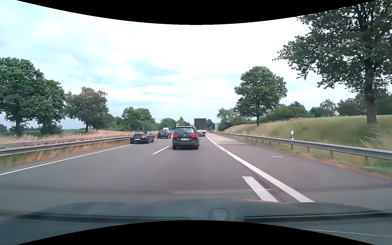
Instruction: Follow the waypoints while adhering to traffic rules and regulations
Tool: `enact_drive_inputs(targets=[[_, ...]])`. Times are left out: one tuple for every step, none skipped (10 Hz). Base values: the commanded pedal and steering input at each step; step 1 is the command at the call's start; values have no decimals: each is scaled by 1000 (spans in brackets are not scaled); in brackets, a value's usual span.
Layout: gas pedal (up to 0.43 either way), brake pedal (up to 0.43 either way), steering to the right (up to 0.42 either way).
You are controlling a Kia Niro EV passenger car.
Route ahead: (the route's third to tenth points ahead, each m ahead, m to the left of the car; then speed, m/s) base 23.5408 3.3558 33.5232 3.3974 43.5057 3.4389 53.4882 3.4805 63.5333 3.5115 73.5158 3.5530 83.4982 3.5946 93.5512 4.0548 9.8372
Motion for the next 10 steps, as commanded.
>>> enact_drive_inputs(targets=[[130, 0, -4], [130, 0, -4], [130, 0, -4], [130, 0, -4], [130, 0, -4], [118, 0, -4], [118, 0, -4], [118, 0, -4], [118, 0, -4], [118, 0, -4]])
